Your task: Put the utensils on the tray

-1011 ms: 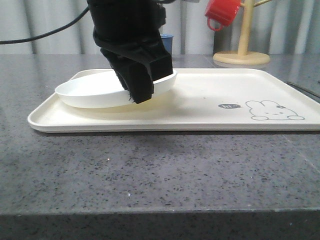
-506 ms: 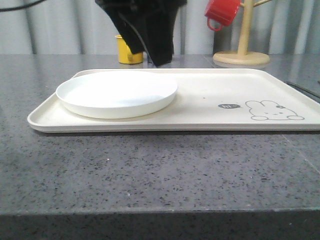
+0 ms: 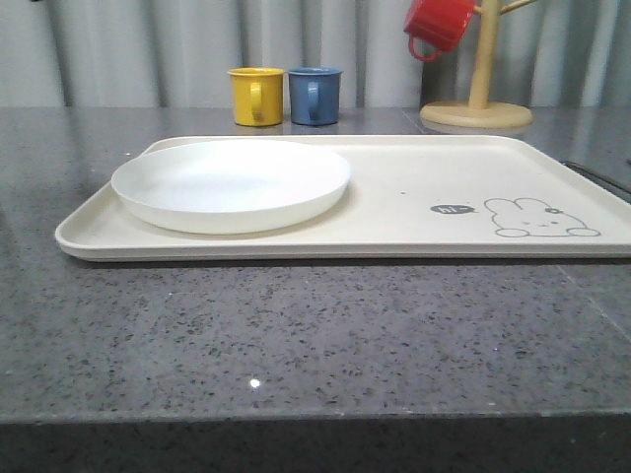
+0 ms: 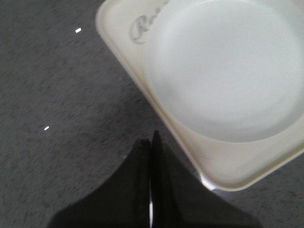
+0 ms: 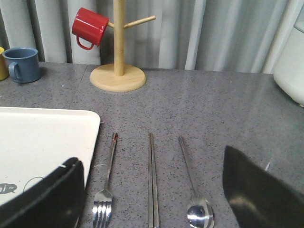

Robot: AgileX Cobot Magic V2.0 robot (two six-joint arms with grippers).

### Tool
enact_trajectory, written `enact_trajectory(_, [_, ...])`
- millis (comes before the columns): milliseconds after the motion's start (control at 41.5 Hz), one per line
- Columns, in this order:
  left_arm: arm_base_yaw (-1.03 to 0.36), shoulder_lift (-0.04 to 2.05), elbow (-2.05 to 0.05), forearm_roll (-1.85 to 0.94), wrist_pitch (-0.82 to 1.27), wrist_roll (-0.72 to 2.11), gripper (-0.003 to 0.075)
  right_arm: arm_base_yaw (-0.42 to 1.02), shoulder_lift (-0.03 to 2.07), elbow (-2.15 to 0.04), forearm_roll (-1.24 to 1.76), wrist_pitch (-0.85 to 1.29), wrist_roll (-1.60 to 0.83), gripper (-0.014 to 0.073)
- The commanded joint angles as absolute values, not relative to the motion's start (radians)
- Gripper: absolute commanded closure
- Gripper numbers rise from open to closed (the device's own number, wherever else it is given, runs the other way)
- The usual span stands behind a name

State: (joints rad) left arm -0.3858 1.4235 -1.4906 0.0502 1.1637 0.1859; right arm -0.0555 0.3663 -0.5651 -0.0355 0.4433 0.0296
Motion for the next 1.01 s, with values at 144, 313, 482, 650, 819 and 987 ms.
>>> enact_trajectory(144, [-0.12,1.194,-1.25,-0.046,0.958,0.166,0.0739,-0.06,0.381,-0.599,-0.04,0.366,0.026,-0.0021])
enact_trajectory(313, [-0.076,0.996,-0.983,-0.068,0.703,0.166,0.0739,-0.06,0.381,-0.599,-0.04,0.366,0.026,-0.0021])
enact_trajectory(482, [-0.077,0.758,-0.718,-0.096,0.47,0.168,0.0739,-0.06,0.381,-0.599,-0.04,0.366,0.026,-0.0021])
enact_trajectory(650, [-0.077,0.519,-0.532,-0.096,0.342,0.168,0.0739,-0.06,0.381,-0.599,-0.04,0.366,0.026,-0.0021])
enact_trajectory(819, [-0.077,0.305,-0.424,-0.096,0.268,0.168,0.0739,-0.06,0.381,-0.599,-0.04,0.366,0.026,-0.0021])
enact_trajectory(987, [-0.077,0.198,-0.377,-0.096,0.237,0.168,0.0739,-0.06,0.381,-0.599,-0.04,0.366,0.026,-0.0021])
